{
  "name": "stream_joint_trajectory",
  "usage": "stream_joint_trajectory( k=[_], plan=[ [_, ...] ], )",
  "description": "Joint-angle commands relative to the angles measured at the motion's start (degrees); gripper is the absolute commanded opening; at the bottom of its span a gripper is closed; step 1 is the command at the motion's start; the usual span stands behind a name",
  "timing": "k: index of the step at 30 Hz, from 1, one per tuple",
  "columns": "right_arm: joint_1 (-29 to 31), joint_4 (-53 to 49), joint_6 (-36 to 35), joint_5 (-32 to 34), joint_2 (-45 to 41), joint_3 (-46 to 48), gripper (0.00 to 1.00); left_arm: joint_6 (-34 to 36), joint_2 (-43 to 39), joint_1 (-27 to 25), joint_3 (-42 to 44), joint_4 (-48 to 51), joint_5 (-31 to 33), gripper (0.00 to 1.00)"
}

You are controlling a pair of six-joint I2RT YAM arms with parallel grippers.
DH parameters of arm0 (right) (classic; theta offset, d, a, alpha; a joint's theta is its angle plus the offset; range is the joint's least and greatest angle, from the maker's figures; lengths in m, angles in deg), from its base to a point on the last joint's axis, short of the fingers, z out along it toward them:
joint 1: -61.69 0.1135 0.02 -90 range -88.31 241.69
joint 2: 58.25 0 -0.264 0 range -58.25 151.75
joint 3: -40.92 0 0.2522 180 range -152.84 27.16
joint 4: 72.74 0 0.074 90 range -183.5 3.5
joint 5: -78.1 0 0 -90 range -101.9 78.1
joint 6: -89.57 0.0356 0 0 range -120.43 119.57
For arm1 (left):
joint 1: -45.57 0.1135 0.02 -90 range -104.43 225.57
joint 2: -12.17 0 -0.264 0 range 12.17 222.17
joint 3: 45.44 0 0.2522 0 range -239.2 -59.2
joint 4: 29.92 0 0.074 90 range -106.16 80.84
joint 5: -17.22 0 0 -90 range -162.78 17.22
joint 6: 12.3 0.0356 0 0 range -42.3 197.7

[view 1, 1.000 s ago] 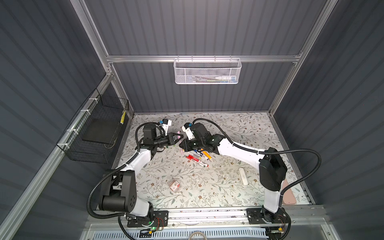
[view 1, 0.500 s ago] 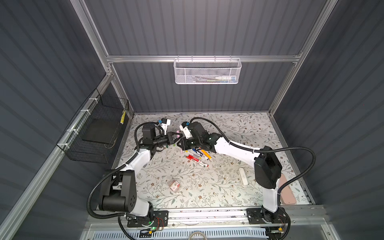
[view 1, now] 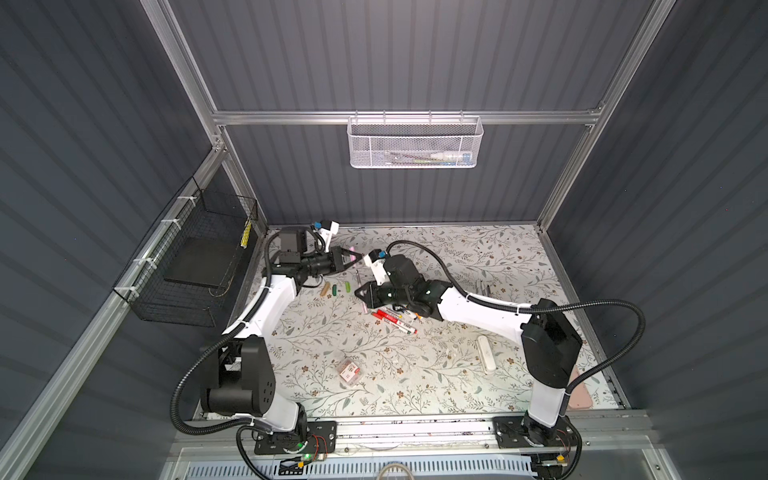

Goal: Open the pen caps
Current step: 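Close the left gripper on the lilac cap while the right holds the pen, then pull the right gripper away from the left, drawing the pen out of its cap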

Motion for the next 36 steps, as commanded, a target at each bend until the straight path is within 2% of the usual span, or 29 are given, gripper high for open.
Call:
stream_joint_trajectory(
  k=[1, 4, 8, 14, 18, 23, 27, 36],
  plan=[
    [1.88, -5.9, -0.02, -1.95, 0.33, 2.6, 0.0, 4.8, -0.29, 2.32, -5.28, 3.02, 3.6, 0.0],
    [1.79, -6.32, -0.91, -1.28, -0.3, 3.1, 0.0, 4.6, -0.39, 3.19, -6.61, 0.72, 3.62, 0.0],
    [1.03, -8.76, -2.56, 0.93, -2.46, 2.56, 0.0, 9.67, 0.62, 3.58, -9.01, 7.92, 8.66, 0.0],
    [-3.34, -13.02, -4.15, 3.74, -7.84, 6.06, 0.0, 25.14, -1.0, 3.58, -6.92, 18.3, 24.7, 0.0],
    [-6.98, -16.47, -6.71, 6.05, -11.98, 9.33, 0.0, 32.07, 2.98, 3.58, -7.39, 27.12, 34.34, 0.0],
    [-13.87, -23.45, -8.13, 6.46, -15.64, 10.59, 0.0, 27.32, 6.02, 2.39, -4.3, 25.08, 30.69, 0.0],
    [-18.01, -26.37, -9.47, 7.48, -18.46, 11.99, 0.0, 21.49, 11.52, -0.76, -7.0, 25.14, 28.8, 0.0],
    [-21.64, -26.87, -8.08, 8.55, -26.28, 18.95, 0.0, 16.75, 25.46, -9.07, -17.39, 28.39, 33.35, 0.0]
  ],
)
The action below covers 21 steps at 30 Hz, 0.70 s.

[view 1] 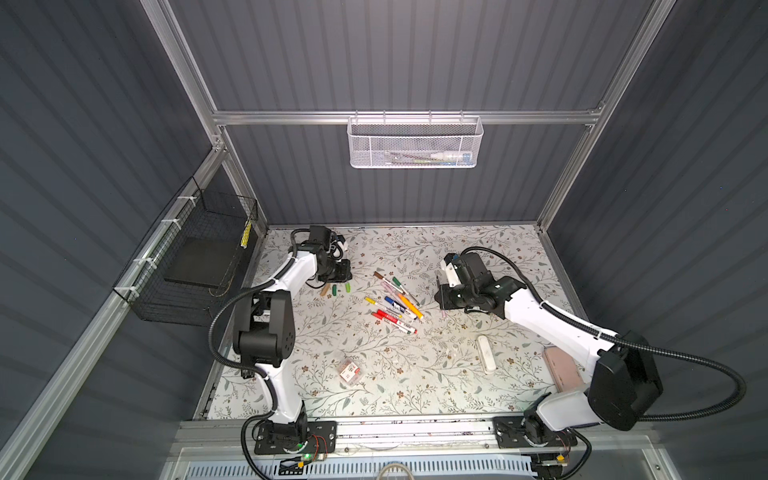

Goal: Open the pen caps
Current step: 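Pull the right gripper away from the left, drawing the pen out of its cap, then drop the lilac cap beside the other caps while the right lowers the pen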

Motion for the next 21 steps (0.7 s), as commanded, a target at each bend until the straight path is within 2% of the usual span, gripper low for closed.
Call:
stream_joint_trajectory(
  k=[1, 6, 18, 21],
  plan=[
    [-0.57, -1.71, 0.38, 0.94, -2.83, 2.3, 0.0, -2.46, 3.81, -1.78, -3.79, 3.21, 1.94, 0.0],
    [-1.28, -2.89, 0.84, 1.54, -5.36, 4.43, 0.0, -3.65, 10.68, -3.58, -8.96, 6.11, 6.28, 0.0],
    [-1.98, -2.81, 0.73, 1.93, -8.44, 6.56, 0.0, -3.69, 15.73, -3.69, -11.2, 6.93, 11.68, 0.0],
    [-2.18, -4.06, 0.32, 1.94, -8.3, 5.47, 0.0, -3.32, 16.02, -3.69, -10.87, 6.95, 11.87, 0.1]
  ],
)
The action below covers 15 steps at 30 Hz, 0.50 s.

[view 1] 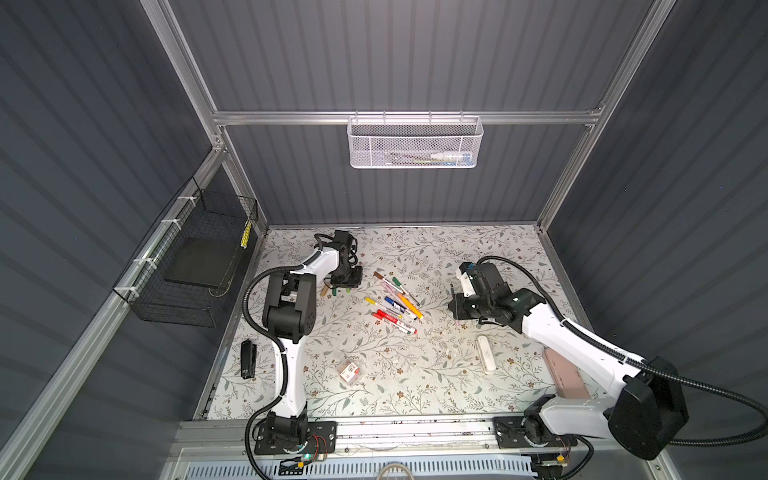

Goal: Open the pen caps
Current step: 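Drop the lilac cap beside the other caps while the right lowers the pen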

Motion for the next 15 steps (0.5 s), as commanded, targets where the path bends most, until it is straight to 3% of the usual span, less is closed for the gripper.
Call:
stream_joint_trajectory(
  k=[1, 9, 15],
  plan=[
    [-0.38, -1.59, -0.62, 0.71, -0.69, -0.62, 0.0, 0.2, 1.37, -0.04, -0.68, 2.05, 1.18, 0.12],
    [-2.31, -1.89, -1.92, 0.4, -1.21, -0.18, 0.0, -0.3, -3.05, -0.22, 1.17, 1.26, 1.12, 0.35],
    [-5.91, -4.45, -3.96, 0.02, 2.28, -2.66, 0.0, 0.43, -11.01, -1.1, 4.0, 0.35, -0.6, 0.47]
  ],
)
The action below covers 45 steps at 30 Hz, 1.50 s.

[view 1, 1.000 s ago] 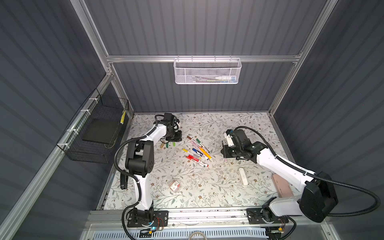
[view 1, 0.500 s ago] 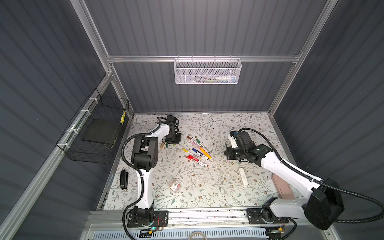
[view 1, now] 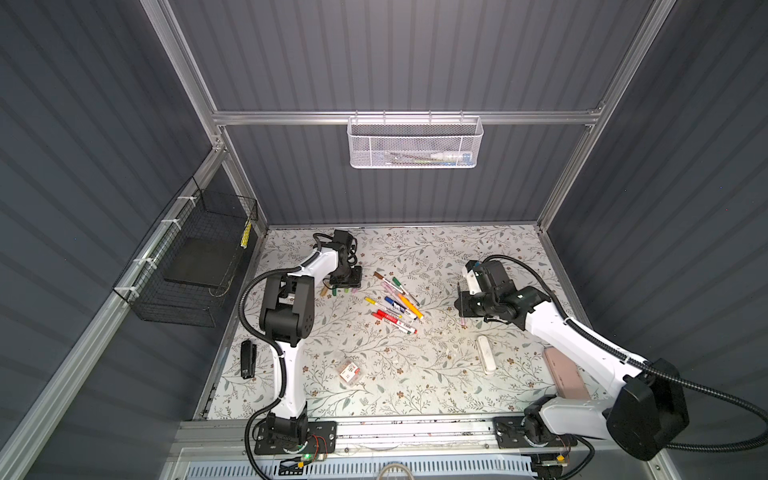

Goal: Open the pen caps
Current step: 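Drop the lilac cap beside the other caps while the right lowers the pen, then set the uncapped lilac pen beside the other uncapped markers and open the right gripper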

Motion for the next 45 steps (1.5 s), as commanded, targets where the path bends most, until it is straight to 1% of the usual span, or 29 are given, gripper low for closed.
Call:
stream_joint_trajectory(
  k=[1, 3, 5, 7, 8, 11, 13, 16, 20, 23, 25, 29, 31, 35, 40, 45],
  plan=[
    [-2.44, -2.12, -2.06, -0.12, 2.22, -2.21, 0.0, 0.59, -8.12, -0.7, 1.98, -0.03, -1.56, 0.51],
    [-4.48, -1.47, -2.69, -0.64, 4.29, -3.06, 0.0, 1.34, -12.07, -0.7, 4.39, -1.17, -3.07, 0.68],
    [-6.52, -0.77, -2.79, -1.04, 7.45, -4.25, 0.0, 2.46, -16.6, -0.7, 7.43, -2.71, -4.98, 0.99],
    [-8.26, 0.1, -3.05, -1.9, 10.51, -5.42, 0.0, 4.11, -21.67, -0.7, 11.16, -4.8, -5.93, 1.0],
    [-9.08, 1.0, -3.14, -2.15, 12.03, -5.72, 0.0, 4.99, -24.41, -0.7, 15.13, -6.12, -6.35, 1.0],
    [-11.14, 2.81, -3.48, -2.81, 17.27, -7.5, 0.0, 7.96, -32.01, -0.45, 22.14, -9.69, -8.07, 1.0],
    [-12.31, 2.21, -3.96, -2.19, 20.99, -9.48, 0.0, 9.38, -36.02, 0.27, 25.25, -11.33, -9.17, 1.0],
    [-13.34, 2.07, -5.02, -1.32, 25.89, -12.08, 0.0, 10.15, -39.51, 1.63, 28.47, -13.88, -10.17, 1.0],
    [-13.76, -0.14, -5.77, 1.2, 31.17, -15.95, 0.0, 9.57, -39.69, 4.27, 28.88, -14.69, -10.94, 1.0],
    [-13.8, -0.55, -6.37, 1.81, 33.64, -17.65, 0.0, 6.6, -40.31, 8.32, 29.59, -16.66, -15.5, 1.0],
    [-13.85, -1.21, -6.74, 3.01, 35.22, -18.78, 0.0, 5.13, -40.6, 10.59, 30.66, -18.12, -16.91, 1.0],
    [-13.93, -2.22, -7.04, 5.54, 37.08, -19.68, 0.01, 5.81, -40.83, 11.25, 31.29, -18.57, -15.42, 1.0],
    [-14.24, -2.66, -7.01, 4.76, 37.89, -20.49, 0.02, 5.67, -40.95, 11.55, 31.29, -18.71, -16.16, 1.0],
    [-14.24, -3.88, -6.61, 6.84, 37.97, -20.91, 0.04, 4.95, -41.17, 12.6, 30.68, -18.38, -16.91, 1.0],
    [-14.16, -4.95, -6.47, 6.22, 39.2, -21.55, 0.09, 4.19, -41.74, 14.52, 31.56, -19.1, -17.52, 1.0],
    [-14.15, -5.62, -6.91, 6.61, 38.72, -21.92, 0.13, 4.48, -42.27, 15.19, 31.55, -19.0, -17.65, 1.0]
  ],
)
